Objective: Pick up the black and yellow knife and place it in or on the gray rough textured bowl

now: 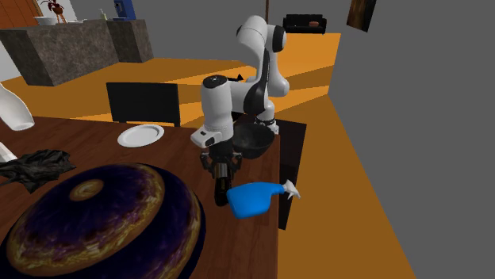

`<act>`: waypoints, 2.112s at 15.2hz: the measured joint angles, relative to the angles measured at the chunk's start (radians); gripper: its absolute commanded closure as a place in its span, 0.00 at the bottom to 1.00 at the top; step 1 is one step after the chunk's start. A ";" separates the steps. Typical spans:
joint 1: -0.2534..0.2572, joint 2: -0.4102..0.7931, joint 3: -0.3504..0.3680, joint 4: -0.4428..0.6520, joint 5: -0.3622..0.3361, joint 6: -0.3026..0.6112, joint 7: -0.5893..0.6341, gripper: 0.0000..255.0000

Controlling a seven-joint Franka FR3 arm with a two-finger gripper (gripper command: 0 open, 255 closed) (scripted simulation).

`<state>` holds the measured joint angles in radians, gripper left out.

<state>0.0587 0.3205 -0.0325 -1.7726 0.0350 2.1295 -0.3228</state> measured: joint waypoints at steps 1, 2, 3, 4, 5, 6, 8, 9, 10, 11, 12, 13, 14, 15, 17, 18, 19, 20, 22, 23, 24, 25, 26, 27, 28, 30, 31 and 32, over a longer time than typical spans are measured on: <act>0.000 -0.008 0.000 0.003 0.000 -0.011 0.000 1.00; 0.001 -0.012 0.000 0.009 -0.001 -0.021 0.002 1.00; 0.002 -0.018 0.000 0.014 -0.002 -0.031 0.004 1.00; 0.002 -0.027 0.000 0.015 -0.002 -0.041 0.004 1.00; 0.001 -0.028 0.000 0.027 -0.002 -0.055 0.003 1.00; 0.000 -0.032 -0.001 0.037 -0.002 -0.068 0.003 1.00; 0.001 -0.040 -0.001 0.053 -0.003 -0.093 0.005 1.00; 0.001 -0.045 -0.001 0.060 -0.003 -0.105 0.005 1.00; 0.001 -0.045 -0.001 0.069 -0.004 -0.114 0.005 1.00; 0.001 -0.048 -0.001 0.081 -0.004 -0.129 0.006 1.00; 0.001 -0.050 -0.001 0.091 -0.004 -0.141 0.007 1.00; 0.001 -0.054 -0.001 0.103 -0.004 -0.156 0.006 1.00; 0.001 -0.059 -0.001 0.108 -0.004 -0.166 0.006 1.00; 0.002 -0.061 -0.001 0.118 -0.005 -0.179 0.008 1.00; 0.001 -0.064 -0.001 0.139 -0.005 -0.204 0.008 1.00; 0.001 -0.065 -0.001 0.151 -0.005 -0.216 0.009 1.00; 0.002 -0.067 -0.001 0.163 -0.006 -0.230 0.009 1.00; 0.001 -0.065 -0.001 0.179 -0.006 -0.244 0.008 1.00; 0.001 -0.072 -0.001 0.194 -0.006 -0.266 0.009 1.00; 0.001 -0.071 -0.001 0.210 -0.006 -0.281 0.011 1.00; 0.002 -0.072 -0.001 0.225 -0.006 -0.297 0.011 1.00; 0.001 -0.075 -0.001 0.232 -0.006 -0.307 0.011 1.00; 0.000 -0.074 -0.002 0.246 -0.006 -0.320 0.010 1.00; 0.001 -0.070 -0.002 0.265 -0.006 -0.334 0.011 1.00; 0.000 -0.072 -0.002 0.274 -0.007 -0.346 0.011 1.00; 0.008 -0.123 0.002 0.209 -0.009 -0.332 0.021 1.00; 0.011 -0.154 0.004 0.172 -0.011 -0.327 0.026 1.00; 0.015 -0.189 0.006 0.131 -0.012 -0.320 0.033 1.00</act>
<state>0.0736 0.1312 -0.0264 -1.6416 0.0231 1.8098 -0.2900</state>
